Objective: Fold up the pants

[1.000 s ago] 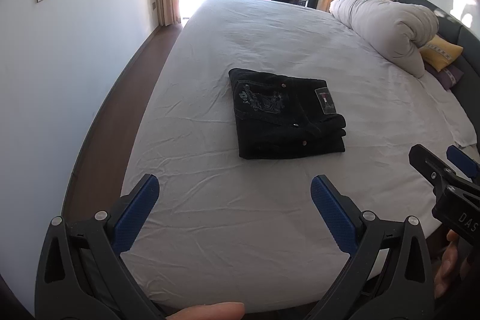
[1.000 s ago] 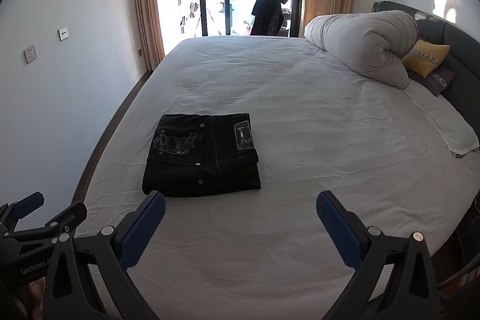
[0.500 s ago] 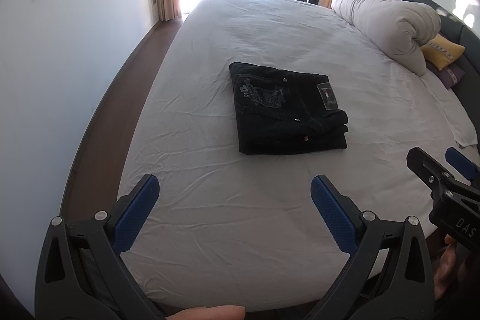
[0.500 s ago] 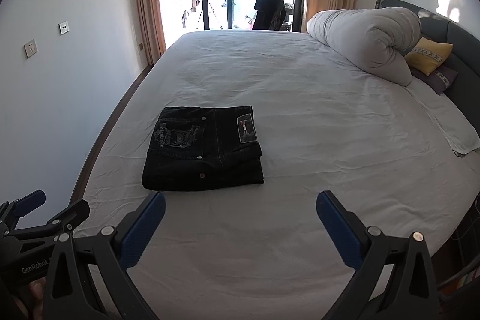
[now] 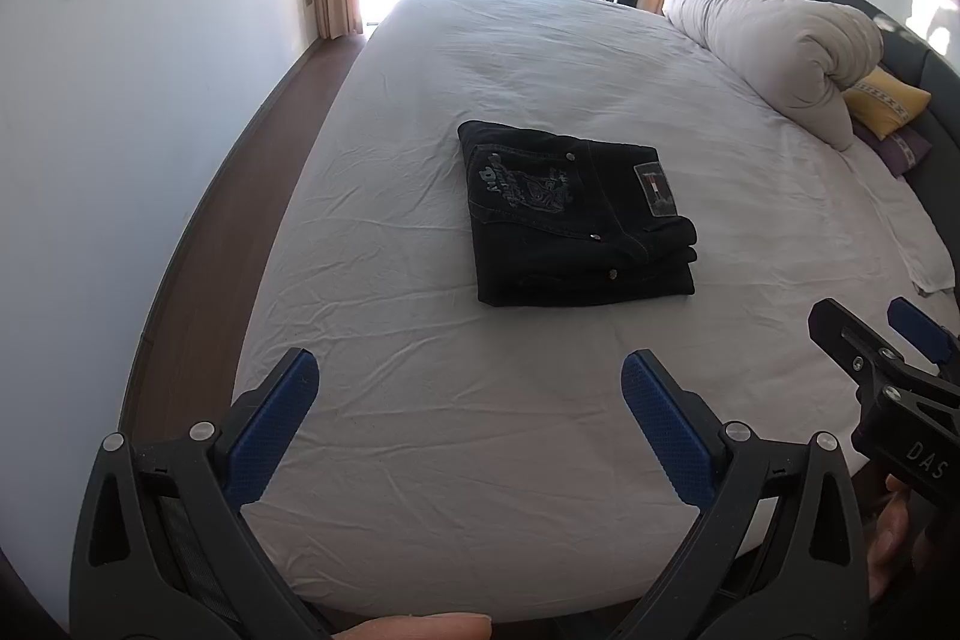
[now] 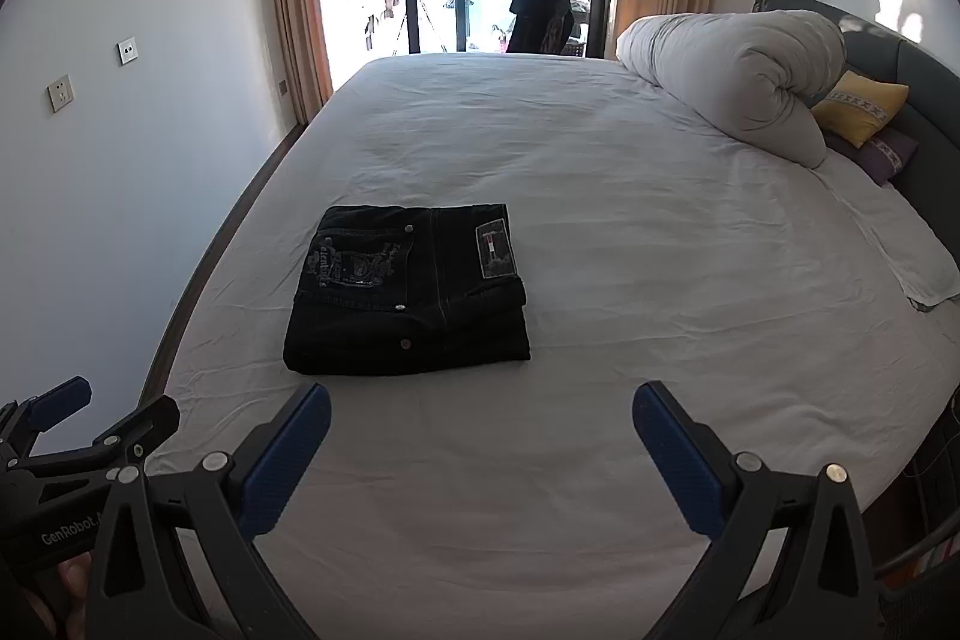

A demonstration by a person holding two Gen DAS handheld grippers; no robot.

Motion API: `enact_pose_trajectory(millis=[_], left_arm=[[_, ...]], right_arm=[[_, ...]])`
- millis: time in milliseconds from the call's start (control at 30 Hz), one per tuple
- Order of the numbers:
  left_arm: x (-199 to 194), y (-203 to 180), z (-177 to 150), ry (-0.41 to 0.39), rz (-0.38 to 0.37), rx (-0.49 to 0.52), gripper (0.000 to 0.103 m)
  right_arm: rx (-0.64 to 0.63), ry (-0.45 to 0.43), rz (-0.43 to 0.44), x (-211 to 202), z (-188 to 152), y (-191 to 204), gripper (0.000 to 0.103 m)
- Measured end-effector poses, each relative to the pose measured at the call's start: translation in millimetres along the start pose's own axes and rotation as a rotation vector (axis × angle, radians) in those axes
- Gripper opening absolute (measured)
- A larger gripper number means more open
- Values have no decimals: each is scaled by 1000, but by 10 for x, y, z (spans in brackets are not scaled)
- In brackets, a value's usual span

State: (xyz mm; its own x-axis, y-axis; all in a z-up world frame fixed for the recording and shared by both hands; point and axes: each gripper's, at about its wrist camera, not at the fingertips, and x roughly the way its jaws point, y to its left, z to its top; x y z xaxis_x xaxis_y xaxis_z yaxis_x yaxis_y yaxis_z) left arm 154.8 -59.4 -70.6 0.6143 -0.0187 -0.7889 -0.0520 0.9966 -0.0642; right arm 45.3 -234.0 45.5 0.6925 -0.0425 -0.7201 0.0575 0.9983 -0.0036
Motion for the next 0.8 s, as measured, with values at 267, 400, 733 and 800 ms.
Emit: enact_pose_trajectory(millis=[267, 400, 733, 800], left_arm=[[4, -14, -7, -4, -1, 5, 103], [2, -16, -9, -3, -1, 4, 103], [3, -13, -7, -3, 0, 6, 103], [2, -15, -9, -3, 0, 6, 103]], right_arm=[[0, 2, 0, 2, -11, 3, 103], [0, 2, 0, 3, -9, 6, 103], [0, 6, 1, 25, -47, 12, 103], [0, 7, 1, 29, -55, 13, 103]])
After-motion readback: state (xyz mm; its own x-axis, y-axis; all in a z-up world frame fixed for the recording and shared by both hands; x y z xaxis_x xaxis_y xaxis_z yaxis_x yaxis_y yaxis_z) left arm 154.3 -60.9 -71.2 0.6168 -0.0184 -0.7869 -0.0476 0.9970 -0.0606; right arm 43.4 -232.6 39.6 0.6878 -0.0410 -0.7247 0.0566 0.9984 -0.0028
